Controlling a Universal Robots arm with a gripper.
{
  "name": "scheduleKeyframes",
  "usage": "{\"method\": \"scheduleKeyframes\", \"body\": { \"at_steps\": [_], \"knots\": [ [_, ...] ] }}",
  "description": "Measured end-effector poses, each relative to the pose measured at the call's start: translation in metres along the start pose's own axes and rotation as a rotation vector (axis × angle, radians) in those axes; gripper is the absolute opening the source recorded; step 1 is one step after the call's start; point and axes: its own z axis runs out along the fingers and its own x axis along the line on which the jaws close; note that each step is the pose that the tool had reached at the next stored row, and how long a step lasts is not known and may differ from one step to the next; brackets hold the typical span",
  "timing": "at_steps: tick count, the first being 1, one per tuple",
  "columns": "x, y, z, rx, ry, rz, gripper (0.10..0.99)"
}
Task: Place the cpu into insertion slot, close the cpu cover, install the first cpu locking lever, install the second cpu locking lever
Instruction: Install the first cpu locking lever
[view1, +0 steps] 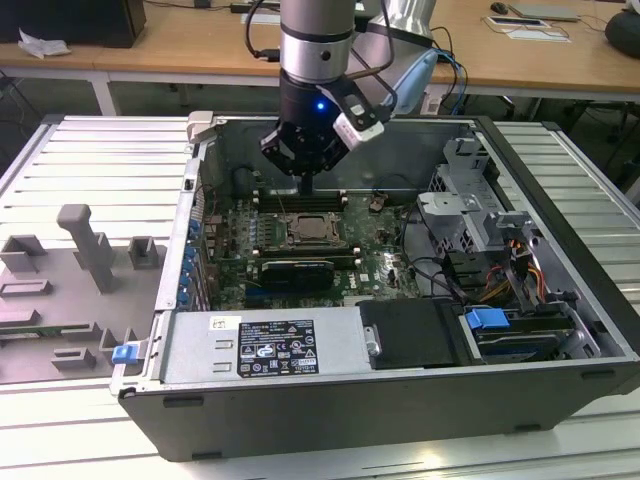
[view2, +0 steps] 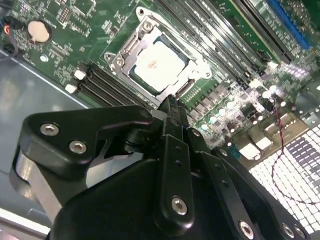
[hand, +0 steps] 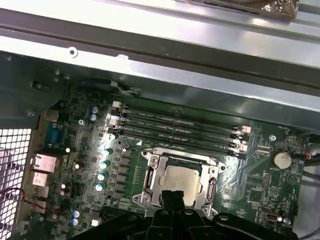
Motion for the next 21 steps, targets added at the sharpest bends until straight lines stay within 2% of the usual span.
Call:
{"method": "scheduleKeyframes", "body": {
  "at_steps": [7, 13, 18, 21],
  "knots": [
    [0.0000, 0.0000, 0.0025, 0.000, -0.0025, 0.114, 0.106],
    [0.0014, 0.0002, 0.0030, -0.001, -0.0029, 0.117, 0.106],
    [0.0170, 0.0029, 0.0031, 0.000, -0.0027, 0.116, 0.106],
    [0.0215, 0.0037, 0.0033, 0.000, -0.0027, 0.117, 0.106]
  ]
}}
